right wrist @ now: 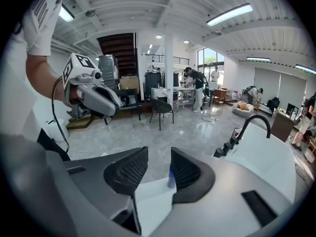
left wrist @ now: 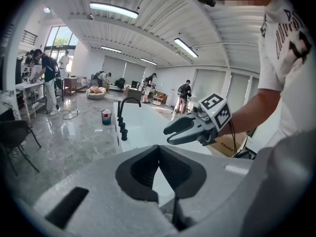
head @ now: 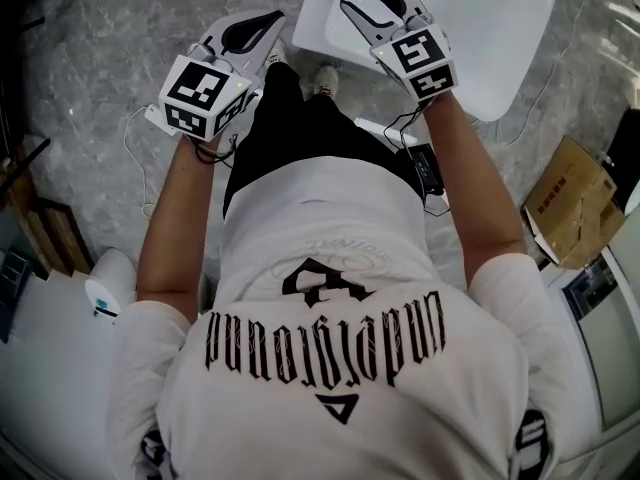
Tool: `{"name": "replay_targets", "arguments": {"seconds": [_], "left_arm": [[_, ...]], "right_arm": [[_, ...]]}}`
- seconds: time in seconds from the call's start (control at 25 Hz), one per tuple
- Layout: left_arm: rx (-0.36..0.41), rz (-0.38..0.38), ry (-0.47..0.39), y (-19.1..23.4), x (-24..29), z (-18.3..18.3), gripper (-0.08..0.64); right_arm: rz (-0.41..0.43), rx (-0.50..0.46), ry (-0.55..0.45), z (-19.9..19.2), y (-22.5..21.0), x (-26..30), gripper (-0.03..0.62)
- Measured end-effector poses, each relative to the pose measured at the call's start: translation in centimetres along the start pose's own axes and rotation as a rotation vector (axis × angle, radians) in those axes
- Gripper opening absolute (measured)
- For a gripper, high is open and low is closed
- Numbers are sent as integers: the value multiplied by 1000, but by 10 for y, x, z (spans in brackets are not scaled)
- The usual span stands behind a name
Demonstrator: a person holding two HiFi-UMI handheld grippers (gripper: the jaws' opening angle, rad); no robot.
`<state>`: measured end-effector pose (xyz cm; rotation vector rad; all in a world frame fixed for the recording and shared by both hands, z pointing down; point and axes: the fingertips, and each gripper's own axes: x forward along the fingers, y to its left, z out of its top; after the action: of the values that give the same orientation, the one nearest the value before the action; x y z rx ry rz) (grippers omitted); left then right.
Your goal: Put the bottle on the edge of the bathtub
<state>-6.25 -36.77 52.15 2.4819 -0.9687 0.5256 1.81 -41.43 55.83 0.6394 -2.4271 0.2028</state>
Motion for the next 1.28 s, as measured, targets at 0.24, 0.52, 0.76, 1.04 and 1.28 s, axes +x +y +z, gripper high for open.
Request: {"name": "replay_targets", "arguments": {"seconds": [0.24, 0.52, 0.76, 1.04, 1.28], "left_arm": [[61, 50, -79, -26, -27, 43, 15], [190, 94, -148, -61, -70, 102, 15], [205, 133, -231, -77, -107, 141, 15], [225, 191, -315, -83, -143, 169, 15], [196, 235, -391, -79, -167, 197, 15]], "right_arm": [[47, -48, -88, 44, 20, -55, 76], [58, -78, -200, 103, 36, -123, 30], [47, -122, -270, 134, 36, -163, 15], [22, -157, -375, 181, 32, -211, 14], [-3, -181, -429, 211, 19, -236, 14]]}}
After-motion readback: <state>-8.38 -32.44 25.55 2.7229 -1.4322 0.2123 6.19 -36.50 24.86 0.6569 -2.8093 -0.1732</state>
